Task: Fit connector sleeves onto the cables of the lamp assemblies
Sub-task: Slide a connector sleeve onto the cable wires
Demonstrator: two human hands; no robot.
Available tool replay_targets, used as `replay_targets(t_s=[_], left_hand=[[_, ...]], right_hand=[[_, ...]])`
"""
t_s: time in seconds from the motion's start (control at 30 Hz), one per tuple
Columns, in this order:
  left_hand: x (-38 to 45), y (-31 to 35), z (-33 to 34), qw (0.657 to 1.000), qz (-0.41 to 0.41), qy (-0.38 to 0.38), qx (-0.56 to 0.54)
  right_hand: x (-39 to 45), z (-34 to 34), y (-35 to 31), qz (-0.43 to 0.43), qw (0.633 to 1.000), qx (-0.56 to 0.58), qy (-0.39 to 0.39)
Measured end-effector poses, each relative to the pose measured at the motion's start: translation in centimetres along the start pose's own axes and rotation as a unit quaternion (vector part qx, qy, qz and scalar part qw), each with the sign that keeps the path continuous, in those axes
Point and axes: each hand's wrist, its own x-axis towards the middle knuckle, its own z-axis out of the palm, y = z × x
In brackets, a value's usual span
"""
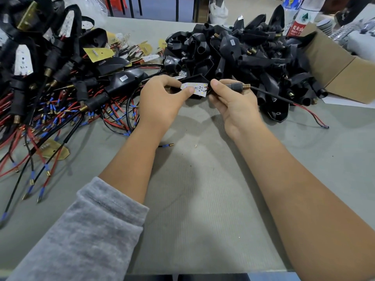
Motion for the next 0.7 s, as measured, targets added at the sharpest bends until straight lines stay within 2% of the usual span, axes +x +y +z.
replay_targets(t_s=[0.17,0.33,0.5,0.7], left_hand=[[-0.22,0.32,-0.02,0.999,-0.006,-0.007,-0.044],[-0.24,0.09,0.06,0.999,0.006,-0.003,-0.036],[-0.02,-0.2,0.13,0.996,-0.023,-0.019,-0.081],[-0.11,-0.23,-0.14,0.99,-0.019,-0.032,-0.134]], right_hand=[[0.02,-0.01,-0.12,0.009,1.0,-0.004,-0.007],[0.04,-0.02,-0.21,0.019,1.0,-0.005,-0.014],[-0.09,-0.02,-0.35,0.018,0.999,-0.008,-0.043],[-0.45,0.08,-0.31,0.007,0.996,-0.039,-0.075]])
